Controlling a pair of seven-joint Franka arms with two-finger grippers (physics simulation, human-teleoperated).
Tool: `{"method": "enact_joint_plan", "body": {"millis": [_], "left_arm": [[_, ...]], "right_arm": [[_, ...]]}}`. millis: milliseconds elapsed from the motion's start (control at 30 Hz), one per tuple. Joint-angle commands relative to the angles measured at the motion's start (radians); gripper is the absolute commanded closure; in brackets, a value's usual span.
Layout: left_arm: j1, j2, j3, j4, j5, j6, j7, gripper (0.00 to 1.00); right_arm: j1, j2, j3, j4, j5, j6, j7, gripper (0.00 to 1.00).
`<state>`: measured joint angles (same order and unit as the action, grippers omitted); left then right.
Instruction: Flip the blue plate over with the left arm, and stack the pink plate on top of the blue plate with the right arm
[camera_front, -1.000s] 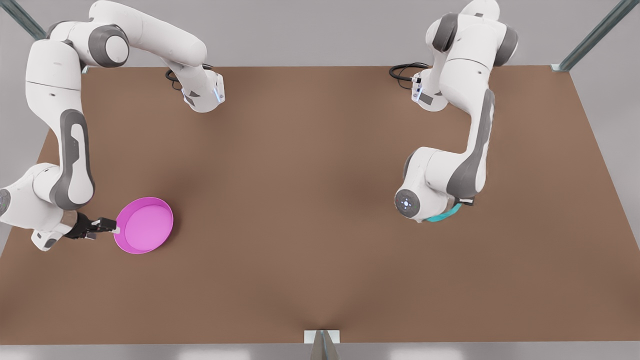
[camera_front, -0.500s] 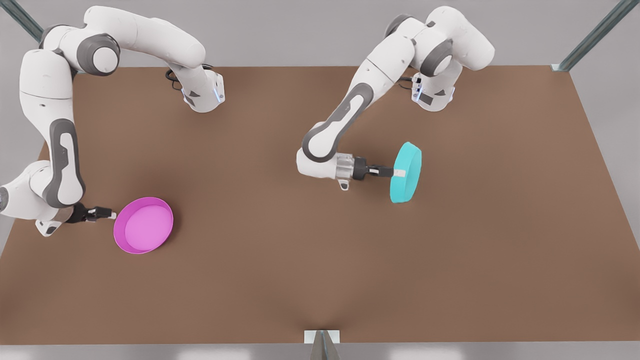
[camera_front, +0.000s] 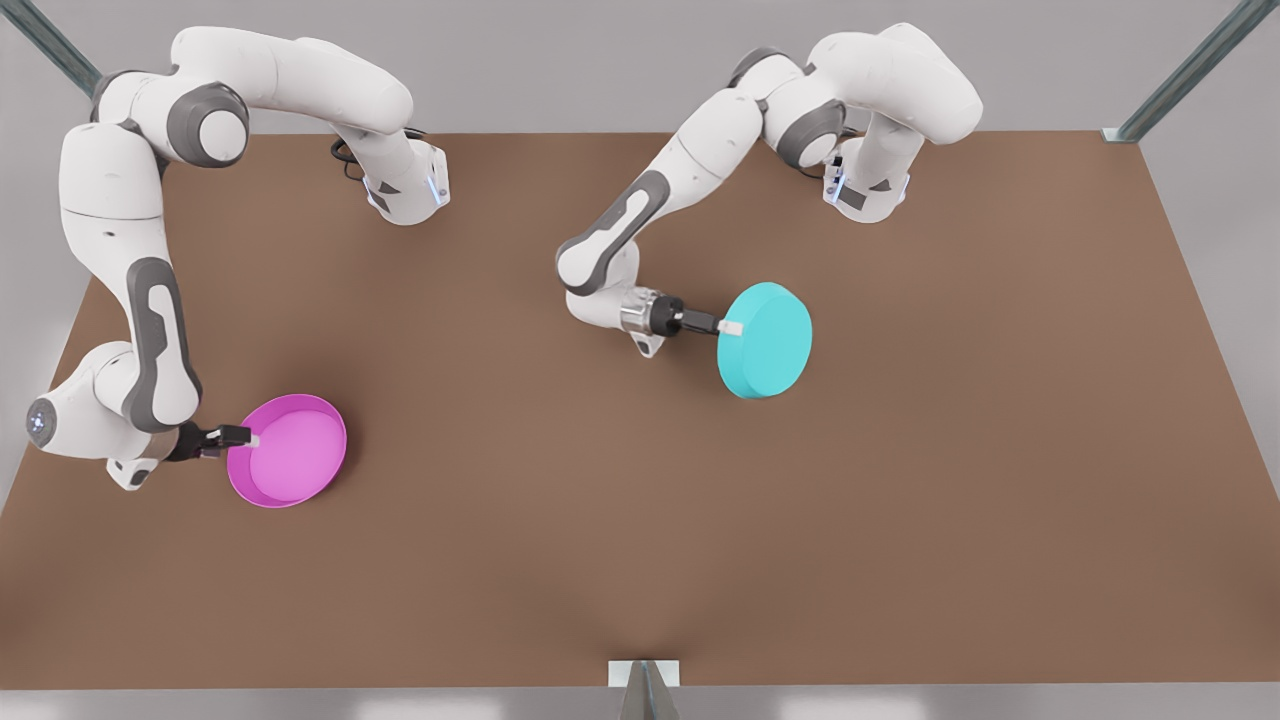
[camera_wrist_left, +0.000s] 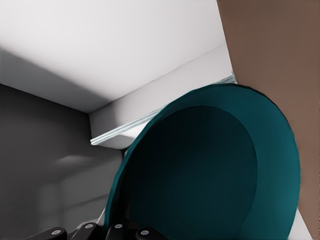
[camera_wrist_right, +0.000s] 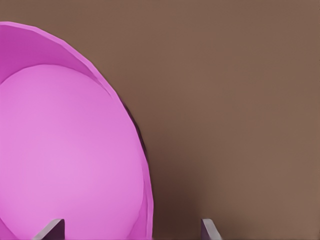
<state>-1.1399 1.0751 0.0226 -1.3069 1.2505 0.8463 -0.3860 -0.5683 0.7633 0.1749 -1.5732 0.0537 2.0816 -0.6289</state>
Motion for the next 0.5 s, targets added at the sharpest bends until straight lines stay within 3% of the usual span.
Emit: {"method": "enact_joint_plan", "body": {"millis": [0, 367, 400, 433, 467], "left_arm": [[-0.001, 0.005, 0.0, 0.003, -0.039, -0.001, -0.002, 0.79], [-0.038, 0.082, -0.003, 0.063, -0.049, -0.032, -0.002, 0.79], [-0.038, 0.092, -0.004, 0.083, -0.051, -0.035, -0.002, 0.74], [-0.037, 0.097, -0.004, 0.086, -0.065, -0.033, -0.001, 0.0], [-0.038, 0.097, -0.004, 0.09, -0.065, -0.035, -0.002, 0.0]], "right_arm": [[-0.001, 0.001, 0.0, -0.001, 0.0, 0.0, 0.0, 0.0], [0.002, 0.011, 0.002, 0.001, 0.074, -0.044, -0.054, 0.0], [0.004, 0.014, 0.002, 0.001, 0.074, -0.038, -0.054, 0.0], [0.005, 0.024, 0.002, 0.004, 0.077, -0.037, -0.052, 0.0], [0.005, 0.025, 0.002, 0.004, 0.084, -0.035, -0.052, 0.0]]}}
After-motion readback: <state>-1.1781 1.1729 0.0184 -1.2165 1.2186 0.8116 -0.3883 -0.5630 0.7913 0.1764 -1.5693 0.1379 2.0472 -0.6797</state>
